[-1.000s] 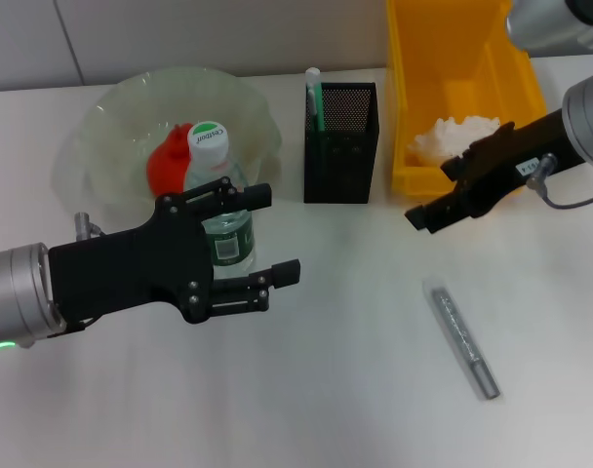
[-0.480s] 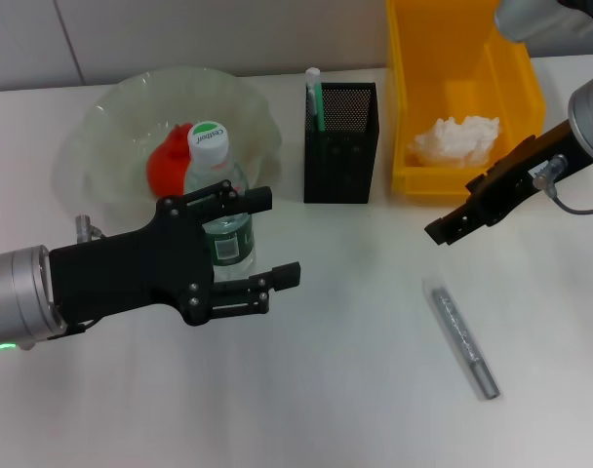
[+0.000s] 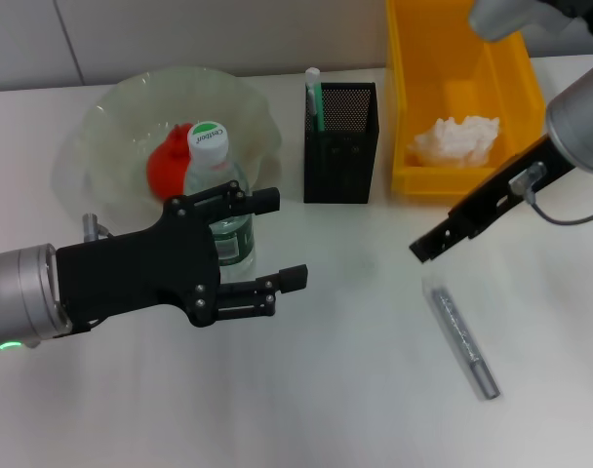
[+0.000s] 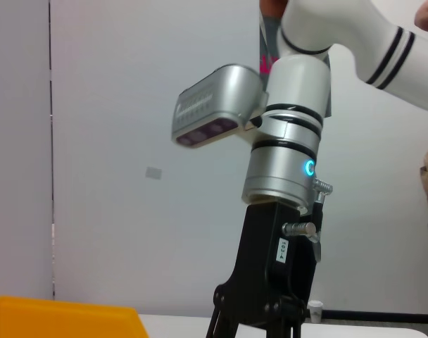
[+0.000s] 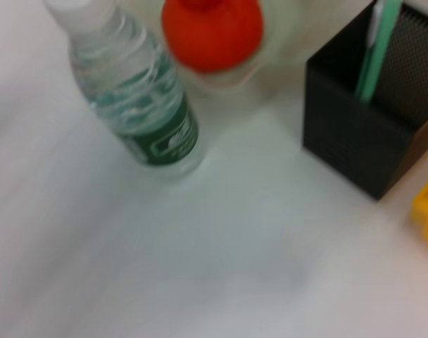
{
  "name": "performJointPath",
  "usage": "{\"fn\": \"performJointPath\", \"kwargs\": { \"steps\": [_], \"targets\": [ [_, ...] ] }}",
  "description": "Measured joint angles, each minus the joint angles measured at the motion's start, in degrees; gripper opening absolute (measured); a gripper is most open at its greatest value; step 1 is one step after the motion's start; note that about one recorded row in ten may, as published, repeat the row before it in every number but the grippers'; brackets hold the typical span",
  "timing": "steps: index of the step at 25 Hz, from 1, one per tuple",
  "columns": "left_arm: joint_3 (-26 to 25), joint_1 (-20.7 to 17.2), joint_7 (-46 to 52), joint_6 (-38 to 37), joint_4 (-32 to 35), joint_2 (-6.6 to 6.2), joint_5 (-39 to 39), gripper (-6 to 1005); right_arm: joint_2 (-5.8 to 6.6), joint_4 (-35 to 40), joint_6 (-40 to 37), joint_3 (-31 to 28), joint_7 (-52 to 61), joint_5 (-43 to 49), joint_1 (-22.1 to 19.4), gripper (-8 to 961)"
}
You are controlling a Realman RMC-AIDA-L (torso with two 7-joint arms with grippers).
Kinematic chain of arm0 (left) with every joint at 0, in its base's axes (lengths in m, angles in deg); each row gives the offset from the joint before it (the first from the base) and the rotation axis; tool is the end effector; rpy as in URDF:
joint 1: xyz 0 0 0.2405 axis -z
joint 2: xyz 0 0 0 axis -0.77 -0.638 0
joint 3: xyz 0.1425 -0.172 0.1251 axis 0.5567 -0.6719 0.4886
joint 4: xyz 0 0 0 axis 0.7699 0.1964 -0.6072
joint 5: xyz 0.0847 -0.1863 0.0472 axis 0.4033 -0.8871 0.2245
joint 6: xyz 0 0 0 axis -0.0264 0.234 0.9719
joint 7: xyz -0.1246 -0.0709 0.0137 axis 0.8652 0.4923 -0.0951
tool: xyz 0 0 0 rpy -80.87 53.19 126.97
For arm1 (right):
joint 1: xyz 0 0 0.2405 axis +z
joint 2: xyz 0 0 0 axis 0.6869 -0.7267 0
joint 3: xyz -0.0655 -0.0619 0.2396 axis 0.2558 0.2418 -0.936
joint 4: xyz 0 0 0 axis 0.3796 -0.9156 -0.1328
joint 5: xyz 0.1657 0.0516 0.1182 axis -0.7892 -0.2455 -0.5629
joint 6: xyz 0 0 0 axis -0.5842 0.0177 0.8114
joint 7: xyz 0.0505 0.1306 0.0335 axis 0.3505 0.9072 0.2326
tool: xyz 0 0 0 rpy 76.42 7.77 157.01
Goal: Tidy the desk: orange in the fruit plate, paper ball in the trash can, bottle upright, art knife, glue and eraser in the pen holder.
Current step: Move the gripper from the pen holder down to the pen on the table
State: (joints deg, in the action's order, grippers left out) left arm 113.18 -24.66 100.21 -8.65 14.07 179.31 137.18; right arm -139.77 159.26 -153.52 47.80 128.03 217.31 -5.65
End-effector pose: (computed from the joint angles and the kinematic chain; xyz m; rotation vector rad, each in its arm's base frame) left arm -0.2108 0.2987 -0.0294 -2.7754 -0.0808 -1.0851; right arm 0.1528 0.3490 0.0382 -2.5622 1.1056 -0.4132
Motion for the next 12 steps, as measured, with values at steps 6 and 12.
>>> {"fn": "performJointPath", "kwargs": {
  "steps": [6, 12],
  "targets": [
    [0.7, 0.0, 0.0, 0.0, 0.0, 0.00, -0.3, 814, 0.12, -4.2, -2.0, -0.4, 0.7, 0.4, 2.0, 821],
    [0.8, -0.3, -0.2, 0.0, 0.0, 0.00, -0.3, 814, 0.21, -5.5, -2.8, 0.1, 0.7, 3.3, 2.1, 821]
  ]
}}
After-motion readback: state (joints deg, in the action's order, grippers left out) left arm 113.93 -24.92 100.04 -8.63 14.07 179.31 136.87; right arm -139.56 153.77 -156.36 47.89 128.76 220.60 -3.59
